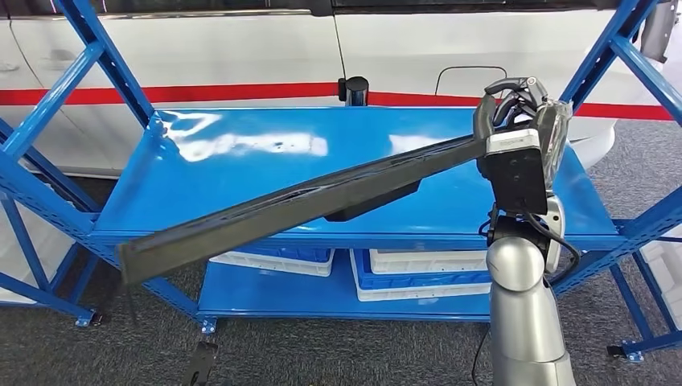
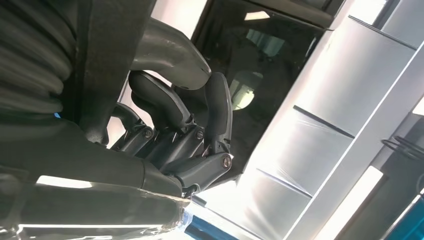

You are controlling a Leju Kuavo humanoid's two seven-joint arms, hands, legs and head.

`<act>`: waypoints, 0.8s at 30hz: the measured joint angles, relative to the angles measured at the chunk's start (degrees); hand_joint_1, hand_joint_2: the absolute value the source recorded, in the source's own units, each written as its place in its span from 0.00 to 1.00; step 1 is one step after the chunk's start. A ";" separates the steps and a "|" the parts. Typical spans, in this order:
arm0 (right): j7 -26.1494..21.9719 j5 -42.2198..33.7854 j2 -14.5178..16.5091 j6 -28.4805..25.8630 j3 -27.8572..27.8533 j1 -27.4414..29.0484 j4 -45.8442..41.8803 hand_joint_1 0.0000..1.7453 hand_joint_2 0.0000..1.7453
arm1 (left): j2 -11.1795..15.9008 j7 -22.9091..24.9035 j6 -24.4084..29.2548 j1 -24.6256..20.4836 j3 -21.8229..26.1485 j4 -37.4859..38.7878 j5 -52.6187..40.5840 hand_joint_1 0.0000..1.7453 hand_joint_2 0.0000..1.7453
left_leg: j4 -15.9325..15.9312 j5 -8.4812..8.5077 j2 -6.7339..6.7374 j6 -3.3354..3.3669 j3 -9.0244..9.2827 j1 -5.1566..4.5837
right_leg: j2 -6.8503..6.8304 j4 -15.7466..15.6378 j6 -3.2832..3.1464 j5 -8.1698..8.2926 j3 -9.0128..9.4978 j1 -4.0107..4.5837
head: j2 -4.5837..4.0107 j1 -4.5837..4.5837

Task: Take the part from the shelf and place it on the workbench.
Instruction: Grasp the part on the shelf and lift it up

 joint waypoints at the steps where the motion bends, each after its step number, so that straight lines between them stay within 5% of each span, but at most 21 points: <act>1: 0.00 -0.02 0.11 0.01 0.03 -0.18 0.23 1.00 1.00 | 0.06 -0.02 0.02 0.05 0.09 0.00 0.02 0.00 1.00 | 0.41 -0.29 -0.03 -0.29 -0.32 0.14 | -0.03 -0.03 -0.31 0.16 -0.25 -0.14 | 0.00 -0.03; 3: -0.01 -0.04 0.42 0.01 0.13 -0.77 0.65 1.00 1.00 | 0.13 -0.04 0.03 0.07 0.28 0.00 0.02 0.00 1.00 | 3.39 -2.91 0.06 -0.91 -1.68 0.43 | -0.12 -0.10 -1.23 0.71 -0.75 -0.30 | 0.00 -0.26; 5: -0.02 -0.16 0.59 0.00 0.31 -1.19 0.98 1.00 1.00 | 0.13 -0.12 0.08 0.08 0.37 0.00 0.05 0.00 1.00 | 10.17 -7.36 0.18 -1.45 -4.30 0.57 | -0.23 -0.11 -2.07 1.24 -1.43 -0.18 | 0.00 -0.50; 7: -0.13 -0.53 0.67 0.00 0.43 -1.24 1.45 1.00 1.00 | 0.13 -0.33 0.23 0.13 0.40 0.00 0.25 0.00 1.00 | 15.69 -9.65 0.18 -1.61 -6.12 0.61 | -0.37 -0.09 -2.66 1.77 -2.20 0.09 | 0.00 -0.50; 9: -0.48 -1.01 0.86 0.00 0.45 -1.29 2.00 1.00 1.00 | 0.15 -0.59 0.53 0.16 0.53 0.00 0.48 0.00 1.00 | 13.76 -8.05 0.18 -1.21 -4.16 0.57 | -0.44 -0.09 -2.87 2.33 -2.87 0.35 | 0.00 -0.51; 11: -0.96 -1.43 1.21 0.00 0.44 -1.56 2.40 1.00 1.00 | 0.25 -0.87 0.83 0.14 0.85 -0.08 0.64 0.00 1.00 | 5.89 -5.46 0.21 -0.29 0.97 0.36 | -0.43 -0.09 -2.73 2.88 -3.30 0.55 | 0.00 -0.49; 13: -1.51 -1.82 1.50 -0.03 0.46 -2.10 2.84 1.00 1.00 | 0.37 -1.16 1.03 0.10 1.22 -0.23 0.87 0.00 1.00 | 0.65 -4.35 0.31 0.32 4.12 -0.09 | -0.51 -0.13 -2.19 3.46 -3.53 0.61 | 0.00 -0.50; 17: -2.25 -2.50 1.95 -0.16 0.49 -2.70 4.04 1.00 1.00 | 0.60 -1.54 1.50 0.21 1.74 -0.32 1.13 0.00 1.00 | -1.06 -2.54 0.51 1.19 3.88 -0.36 | -0.73 -0.03 -0.90 3.82 -4.18 0.54 | 0.00 -0.67; 19: -2.55 -2.90 2.02 -0.35 0.47 -3.03 4.80 1.00 1.00 | 0.64 -1.60 1.68 0.19 1.93 -0.36 1.12 0.00 1.00 | -1.70 -1.11 0.70 1.72 2.96 -0.07 | -0.70 3.88 -1.26 0.39 -5.97 0.58 | 0.00 -0.53; 21: -2.84 -3.16 2.04 -0.61 0.44 -3.22 5.58 1.00 1.00 | 0.66 -1.60 1.66 0.19 2.11 -0.39 1.09 0.00 1.00 | -1.64 -0.03 0.75 1.98 1.44 -0.08 | -0.69 11.21 -1.61 -4.09 -8.25 0.49 | 0.00 -0.39; 22: -2.93 -3.25 2.03 -0.73 0.43 -3.21 5.96 1.00 1.00 | 0.65 -1.58 1.57 0.20 2.17 -0.39 1.07 0.00 1.00 | -1.58 0.51 0.75 1.93 0.65 -0.07 | -0.69 14.18 -1.40 -5.22 -8.79 0.42 | 0.00 -0.34; 24: -3.04 -3.42 2.03 -0.95 0.37 -3.23 6.61 1.00 1.00 | 0.65 -1.50 1.43 0.20 2.22 -0.39 1.01 0.00 1.00 | -1.31 1.48 0.76 1.65 -0.90 0.00 | -0.70 14.46 -0.25 -4.36 -7.07 0.18 | 0.00 -0.30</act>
